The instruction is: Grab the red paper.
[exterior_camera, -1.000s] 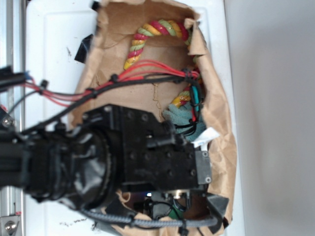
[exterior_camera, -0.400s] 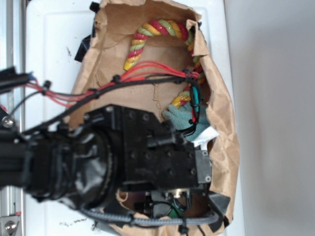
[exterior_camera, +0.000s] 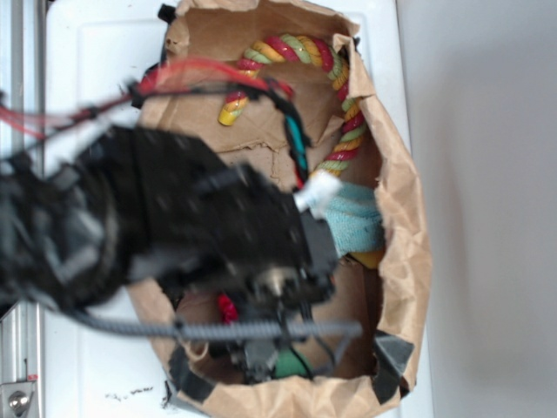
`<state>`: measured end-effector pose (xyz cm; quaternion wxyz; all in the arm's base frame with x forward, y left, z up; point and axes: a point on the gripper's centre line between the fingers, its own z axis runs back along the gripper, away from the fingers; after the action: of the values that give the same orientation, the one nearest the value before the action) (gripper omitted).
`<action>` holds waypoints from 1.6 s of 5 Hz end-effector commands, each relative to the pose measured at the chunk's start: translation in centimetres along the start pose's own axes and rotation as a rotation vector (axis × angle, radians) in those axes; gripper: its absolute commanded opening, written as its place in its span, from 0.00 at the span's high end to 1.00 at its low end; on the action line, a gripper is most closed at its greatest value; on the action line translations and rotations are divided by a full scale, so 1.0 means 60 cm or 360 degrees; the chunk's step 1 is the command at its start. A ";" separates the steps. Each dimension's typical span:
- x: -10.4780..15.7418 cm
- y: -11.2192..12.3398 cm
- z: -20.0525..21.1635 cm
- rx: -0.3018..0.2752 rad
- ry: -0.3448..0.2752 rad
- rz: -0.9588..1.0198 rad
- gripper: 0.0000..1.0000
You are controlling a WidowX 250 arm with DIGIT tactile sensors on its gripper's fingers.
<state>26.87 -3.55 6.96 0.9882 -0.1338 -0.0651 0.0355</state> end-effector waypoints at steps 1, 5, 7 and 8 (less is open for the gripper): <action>0.014 0.037 0.081 -0.0064 -0.0211 0.0276 1.00; 0.063 0.008 0.175 0.0069 -0.0372 0.0436 1.00; 0.055 -0.007 0.189 0.0179 -0.0304 0.0282 0.44; 0.044 0.002 0.161 0.0183 -0.0235 0.0198 0.00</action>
<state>28.53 -0.52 15.41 0.9846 -0.0758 -0.1059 0.1168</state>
